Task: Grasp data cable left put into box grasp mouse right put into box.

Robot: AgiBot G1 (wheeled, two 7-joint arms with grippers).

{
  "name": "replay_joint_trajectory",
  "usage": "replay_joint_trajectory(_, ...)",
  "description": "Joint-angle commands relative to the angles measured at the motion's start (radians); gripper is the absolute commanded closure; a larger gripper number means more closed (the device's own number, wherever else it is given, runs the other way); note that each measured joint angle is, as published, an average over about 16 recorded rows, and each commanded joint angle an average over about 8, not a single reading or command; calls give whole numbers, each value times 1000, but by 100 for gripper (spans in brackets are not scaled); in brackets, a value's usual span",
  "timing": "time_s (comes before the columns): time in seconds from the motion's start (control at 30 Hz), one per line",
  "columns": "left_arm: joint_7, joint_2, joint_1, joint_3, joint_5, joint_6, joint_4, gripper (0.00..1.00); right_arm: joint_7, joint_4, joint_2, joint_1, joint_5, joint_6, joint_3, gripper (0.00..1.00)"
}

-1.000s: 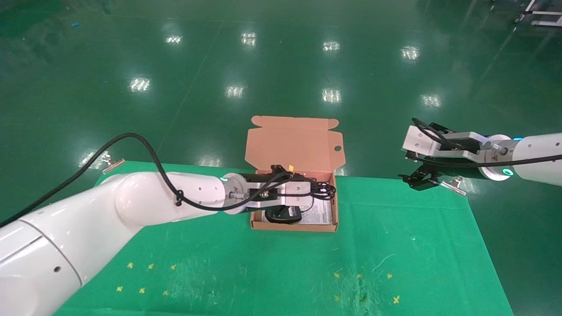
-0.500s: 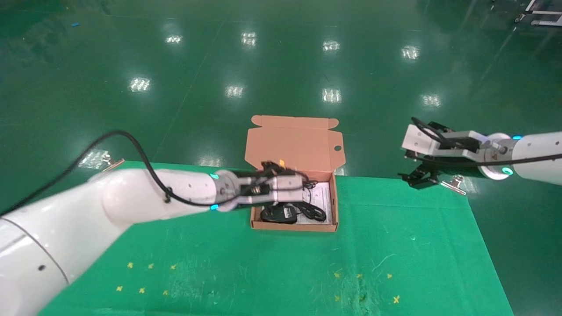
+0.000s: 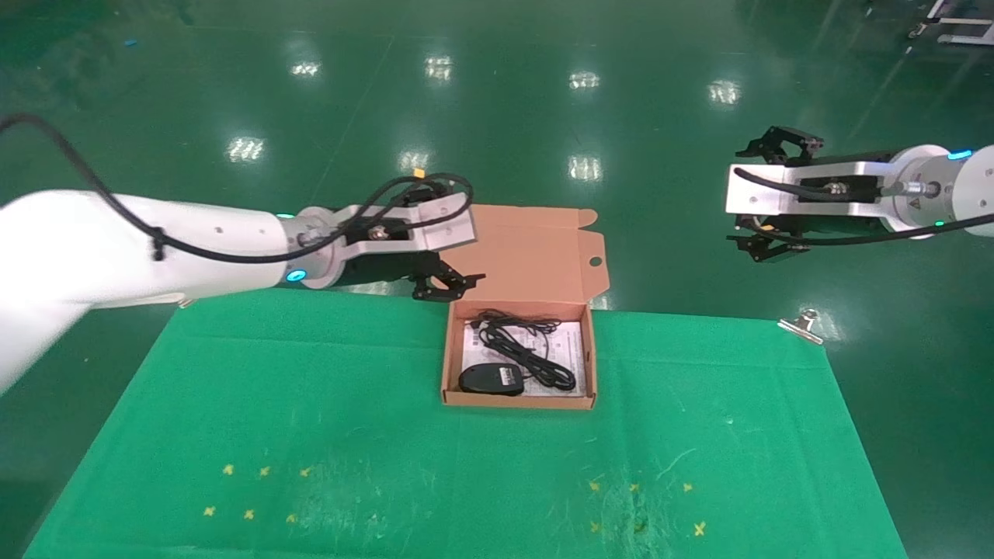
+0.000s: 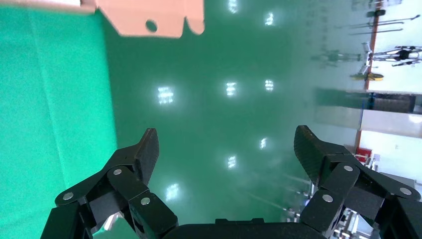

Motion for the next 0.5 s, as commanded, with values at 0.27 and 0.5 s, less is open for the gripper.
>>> replay_joint_trajectory(0.27, -14, -80, 78, -118, -99, 117, -68, 0, 15, 64, 32, -100, 107, -106, 130, 0)
replay_joint_trajectory(0.5, -22, -144, 152, -223, -186, 218, -121, 0, 35, 115, 59, -198, 209, -201, 249, 0)
